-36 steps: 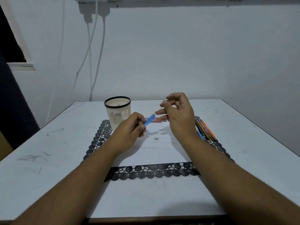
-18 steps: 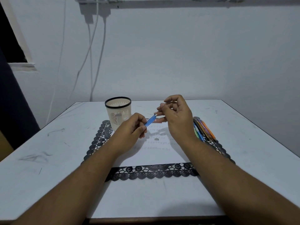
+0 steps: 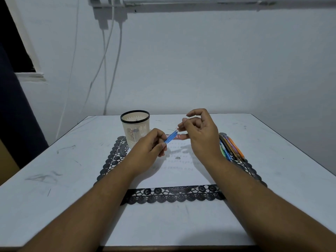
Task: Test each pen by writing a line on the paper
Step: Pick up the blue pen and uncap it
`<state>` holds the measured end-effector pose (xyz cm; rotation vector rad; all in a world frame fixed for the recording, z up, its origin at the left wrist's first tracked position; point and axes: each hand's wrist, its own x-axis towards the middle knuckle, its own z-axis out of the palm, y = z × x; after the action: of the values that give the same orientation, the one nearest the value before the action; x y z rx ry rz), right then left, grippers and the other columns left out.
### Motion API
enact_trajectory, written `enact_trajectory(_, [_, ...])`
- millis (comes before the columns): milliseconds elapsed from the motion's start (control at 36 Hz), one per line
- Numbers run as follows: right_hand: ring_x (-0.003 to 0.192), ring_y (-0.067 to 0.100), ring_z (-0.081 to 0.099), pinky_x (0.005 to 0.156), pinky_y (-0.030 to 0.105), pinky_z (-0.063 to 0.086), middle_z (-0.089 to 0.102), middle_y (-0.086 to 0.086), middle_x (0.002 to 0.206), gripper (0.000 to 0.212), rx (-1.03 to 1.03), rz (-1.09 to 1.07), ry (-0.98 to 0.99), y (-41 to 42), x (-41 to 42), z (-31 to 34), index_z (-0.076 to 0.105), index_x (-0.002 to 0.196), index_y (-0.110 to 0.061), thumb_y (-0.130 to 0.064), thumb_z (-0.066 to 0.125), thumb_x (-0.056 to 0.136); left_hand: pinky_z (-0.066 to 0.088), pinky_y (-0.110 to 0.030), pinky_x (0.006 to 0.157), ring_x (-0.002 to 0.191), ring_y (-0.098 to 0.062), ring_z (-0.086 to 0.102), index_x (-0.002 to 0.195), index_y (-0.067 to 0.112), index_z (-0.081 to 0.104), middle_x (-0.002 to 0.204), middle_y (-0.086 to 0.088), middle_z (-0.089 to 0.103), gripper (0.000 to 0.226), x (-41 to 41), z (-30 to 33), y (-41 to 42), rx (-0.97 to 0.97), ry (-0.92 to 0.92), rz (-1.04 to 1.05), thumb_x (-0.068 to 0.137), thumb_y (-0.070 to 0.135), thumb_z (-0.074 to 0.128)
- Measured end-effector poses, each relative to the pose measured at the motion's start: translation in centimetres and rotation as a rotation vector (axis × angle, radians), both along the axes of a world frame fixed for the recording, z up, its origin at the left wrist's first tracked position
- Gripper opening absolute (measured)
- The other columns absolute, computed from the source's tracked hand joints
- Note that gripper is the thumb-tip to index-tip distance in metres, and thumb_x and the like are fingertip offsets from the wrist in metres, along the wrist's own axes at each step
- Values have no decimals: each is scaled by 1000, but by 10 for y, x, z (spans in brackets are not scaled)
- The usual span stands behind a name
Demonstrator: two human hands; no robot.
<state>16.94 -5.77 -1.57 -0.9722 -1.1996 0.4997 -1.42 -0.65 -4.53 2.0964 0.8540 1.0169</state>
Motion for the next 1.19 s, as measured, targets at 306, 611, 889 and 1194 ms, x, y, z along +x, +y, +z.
enact_trajectory(306, [82,23,77,63,39,62,78,6,85,9,0,-7,-47,-1,0,-1,58,107,-23,-17,63,104,53,-32,76,73,-13,64,108,18,57,80,0,66,13,-1,0,0,-12,-3,0,105,6,53])
enact_trajectory(611, [83,21,76,64,39,62,77,4,87,13,29,-10,-78,-1,-1,-2,57,110,-25,-16,64,104,52,-25,73,72,-13,64,109,14,57,79,3,67,12,0,2,-1,-25,-20,-7,105,4,52])
enact_trajectory(889, [87,15,75,69,41,63,75,2,85,14,29,-63,-103,0,1,-3,59,113,-21,-14,64,102,52,-26,73,73,-13,63,110,13,57,86,-12,67,11,0,1,-1,-20,-28,-11,105,5,53])
enact_trajectory(1194, [84,16,74,63,45,62,77,0,84,14,28,-61,-148,-3,1,-2,58,107,-28,-17,63,103,53,-28,74,72,-14,63,108,14,57,80,-2,65,12,1,-1,1,-35,-52,-21,105,3,52])
